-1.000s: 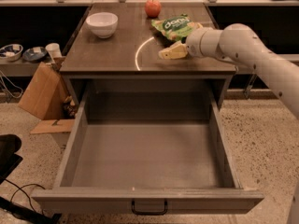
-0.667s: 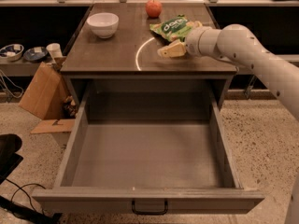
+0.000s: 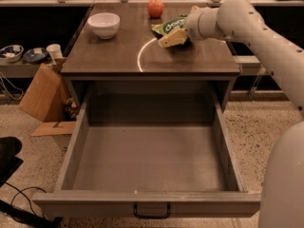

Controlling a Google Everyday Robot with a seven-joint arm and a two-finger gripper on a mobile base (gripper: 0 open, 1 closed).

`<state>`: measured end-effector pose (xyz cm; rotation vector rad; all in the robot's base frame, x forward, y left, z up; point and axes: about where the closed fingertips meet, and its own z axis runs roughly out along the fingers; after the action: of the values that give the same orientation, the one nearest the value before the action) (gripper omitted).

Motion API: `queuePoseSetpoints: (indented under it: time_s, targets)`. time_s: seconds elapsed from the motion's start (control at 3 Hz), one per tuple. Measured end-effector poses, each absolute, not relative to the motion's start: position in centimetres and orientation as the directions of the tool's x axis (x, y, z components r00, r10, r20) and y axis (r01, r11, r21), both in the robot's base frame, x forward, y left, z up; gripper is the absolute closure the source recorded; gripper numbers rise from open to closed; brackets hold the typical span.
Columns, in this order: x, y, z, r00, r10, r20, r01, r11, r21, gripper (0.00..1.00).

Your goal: Place green rice chip bag into top drawer

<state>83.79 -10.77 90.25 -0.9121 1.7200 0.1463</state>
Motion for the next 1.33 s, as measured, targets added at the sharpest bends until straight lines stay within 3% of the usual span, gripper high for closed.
queuePoseSetpoints:
  time_s: [1.33]
  targets:
    - [84.4, -13.9, 87.2, -0.192, -0.475, -0.859, -0.591, 0.755, -0.285, 0.00]
